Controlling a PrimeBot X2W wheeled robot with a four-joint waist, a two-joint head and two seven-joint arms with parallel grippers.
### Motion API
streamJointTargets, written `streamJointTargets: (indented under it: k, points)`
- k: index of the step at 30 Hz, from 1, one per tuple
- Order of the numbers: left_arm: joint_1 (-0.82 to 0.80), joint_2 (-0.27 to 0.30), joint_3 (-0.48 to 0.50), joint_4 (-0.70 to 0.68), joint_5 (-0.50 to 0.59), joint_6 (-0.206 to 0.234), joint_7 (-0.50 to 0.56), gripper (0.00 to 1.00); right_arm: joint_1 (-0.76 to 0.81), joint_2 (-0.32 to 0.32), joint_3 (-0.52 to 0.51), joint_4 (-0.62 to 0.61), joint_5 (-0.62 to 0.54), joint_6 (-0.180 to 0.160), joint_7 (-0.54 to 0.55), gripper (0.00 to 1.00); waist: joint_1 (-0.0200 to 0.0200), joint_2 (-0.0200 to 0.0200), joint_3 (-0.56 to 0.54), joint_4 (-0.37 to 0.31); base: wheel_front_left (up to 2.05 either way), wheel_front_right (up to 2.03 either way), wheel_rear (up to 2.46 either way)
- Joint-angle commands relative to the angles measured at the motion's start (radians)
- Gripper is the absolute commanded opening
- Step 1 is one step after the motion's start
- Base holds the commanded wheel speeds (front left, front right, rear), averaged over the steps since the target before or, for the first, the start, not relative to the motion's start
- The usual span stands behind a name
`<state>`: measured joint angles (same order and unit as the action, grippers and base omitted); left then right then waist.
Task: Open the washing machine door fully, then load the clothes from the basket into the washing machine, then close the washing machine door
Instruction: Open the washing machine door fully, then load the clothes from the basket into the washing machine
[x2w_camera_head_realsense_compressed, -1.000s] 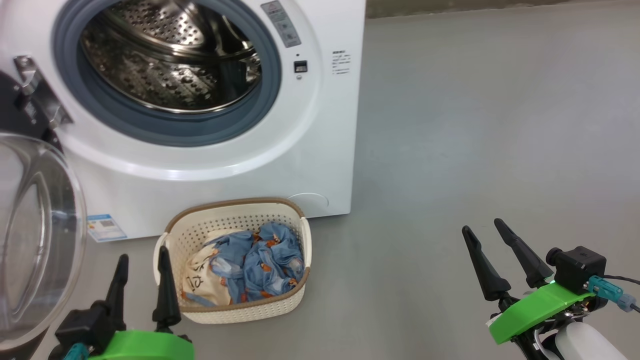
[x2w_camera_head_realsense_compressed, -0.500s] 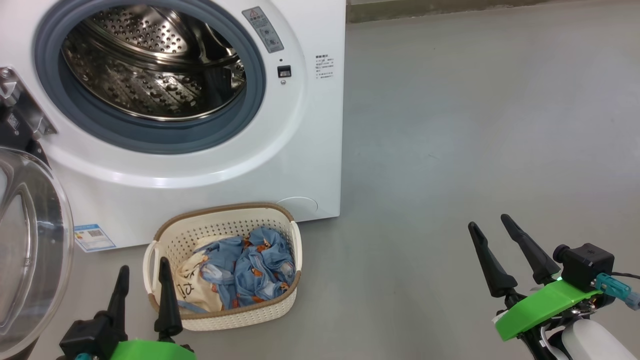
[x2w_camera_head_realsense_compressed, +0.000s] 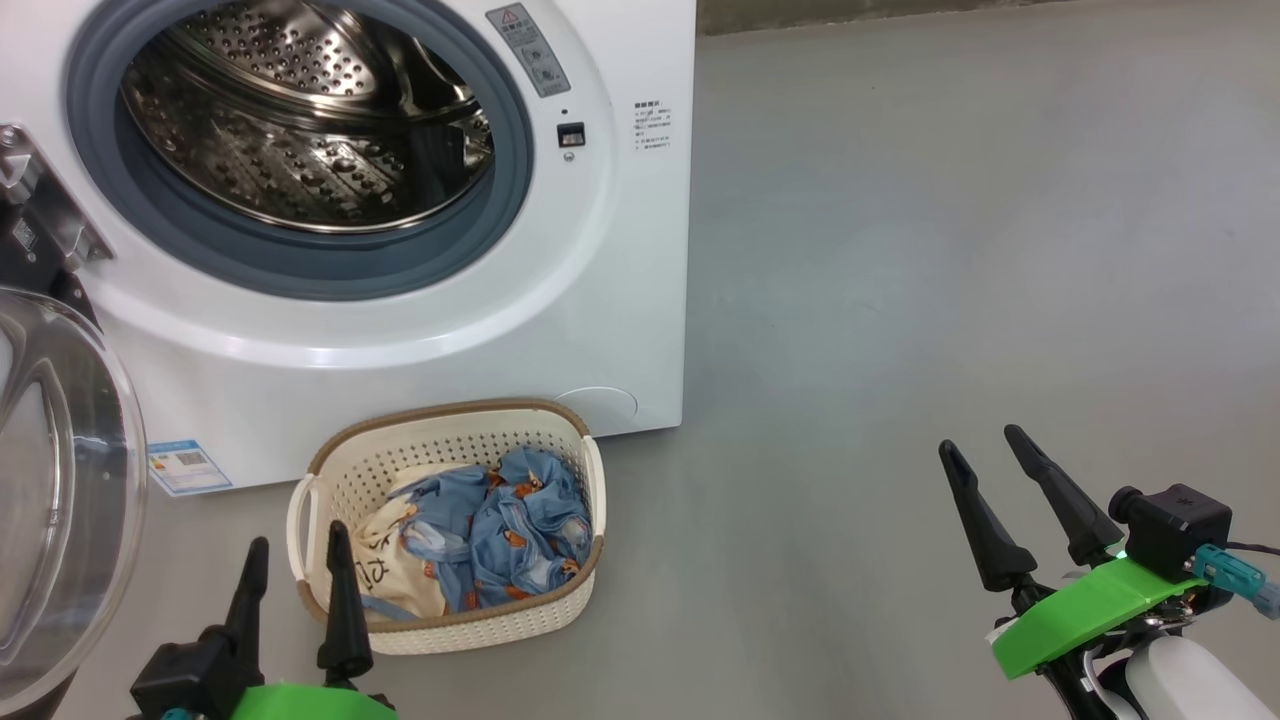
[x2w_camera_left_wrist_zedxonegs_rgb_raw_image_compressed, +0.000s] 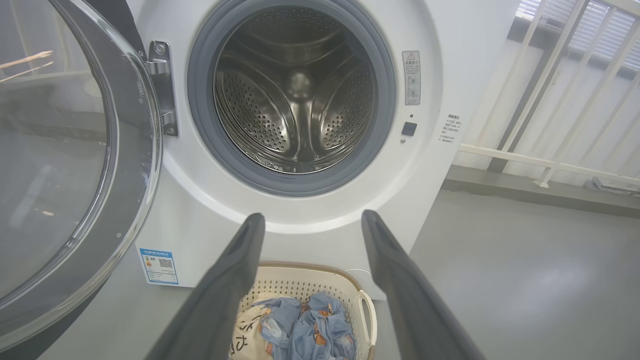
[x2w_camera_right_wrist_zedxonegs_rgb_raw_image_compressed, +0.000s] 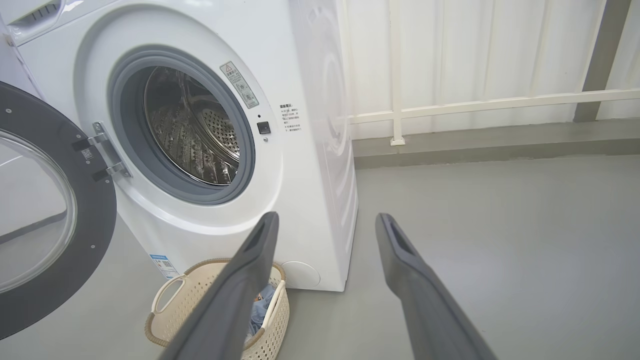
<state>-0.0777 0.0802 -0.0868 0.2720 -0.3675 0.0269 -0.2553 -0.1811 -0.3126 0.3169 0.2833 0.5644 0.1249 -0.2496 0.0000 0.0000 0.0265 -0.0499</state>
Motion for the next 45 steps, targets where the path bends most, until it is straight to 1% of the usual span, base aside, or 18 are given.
streamJointTargets:
  k: [1, 22, 45]
  points:
    - [-0.035, 0.012, 0.038, -0.016, 0.011, -0.004, -0.006, 1.00, -0.037, -0.015, 0.007, -0.024, -0.002, 0.006, -0.012, 1.00, 0.0000, 0.0000, -0.001, 0.001, 0.00, 0.00, 0.00]
    - [-0.043, -0.013, 0.067, -0.007, 0.052, -0.026, -0.006, 1.00, -0.038, -0.014, 0.007, -0.026, -0.001, 0.006, -0.012, 1.00, 0.0000, 0.0000, 0.007, 0.016, 0.07, -0.07, 0.00]
    - [-0.048, -0.024, 0.096, -0.014, 0.059, -0.032, -0.006, 1.00, -0.035, -0.015, 0.008, -0.029, 0.000, 0.006, -0.012, 1.00, 0.0000, 0.0000, 0.012, 0.021, 1.23, -1.23, 0.00]
